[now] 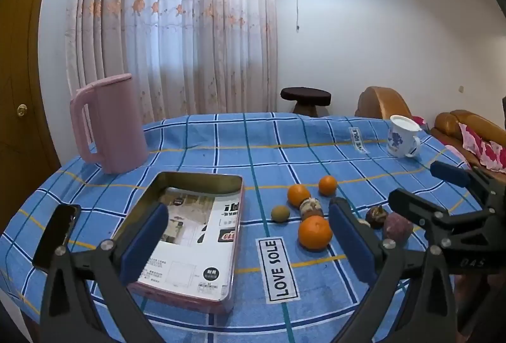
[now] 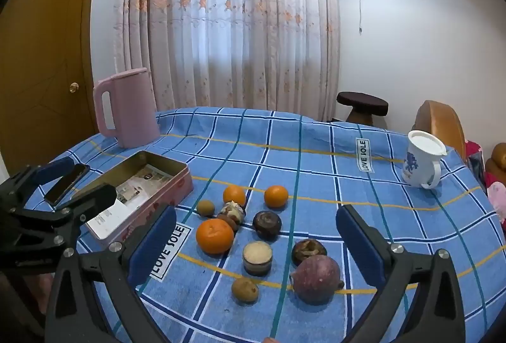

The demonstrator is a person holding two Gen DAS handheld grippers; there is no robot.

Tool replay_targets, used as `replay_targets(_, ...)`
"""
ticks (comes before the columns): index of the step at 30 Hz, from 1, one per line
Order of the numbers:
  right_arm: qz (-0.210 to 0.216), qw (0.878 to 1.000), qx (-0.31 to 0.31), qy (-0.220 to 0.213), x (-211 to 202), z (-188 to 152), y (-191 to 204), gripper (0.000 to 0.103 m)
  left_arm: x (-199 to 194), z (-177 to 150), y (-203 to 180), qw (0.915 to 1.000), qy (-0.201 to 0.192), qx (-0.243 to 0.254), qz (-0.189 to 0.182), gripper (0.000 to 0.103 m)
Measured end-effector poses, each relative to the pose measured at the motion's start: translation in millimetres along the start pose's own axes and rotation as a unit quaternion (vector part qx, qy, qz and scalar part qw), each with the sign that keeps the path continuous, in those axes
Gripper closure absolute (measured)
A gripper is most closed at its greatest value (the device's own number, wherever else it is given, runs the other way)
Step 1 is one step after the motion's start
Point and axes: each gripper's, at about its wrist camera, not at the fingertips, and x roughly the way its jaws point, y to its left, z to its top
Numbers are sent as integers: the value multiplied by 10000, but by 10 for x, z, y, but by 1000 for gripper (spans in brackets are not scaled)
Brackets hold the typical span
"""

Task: Organize fruits

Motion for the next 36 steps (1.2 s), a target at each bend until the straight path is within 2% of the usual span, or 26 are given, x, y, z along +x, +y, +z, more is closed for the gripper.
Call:
replay_targets(12, 24, 9998, 174, -70, -27, -82, -31, 1, 27, -88, 43, 10000, -18, -97, -8, 0)
replay_targets(36, 13, 9997, 217, -56, -34, -76, 21, 1, 3, -61, 77, 9998, -7, -197, -34, 0)
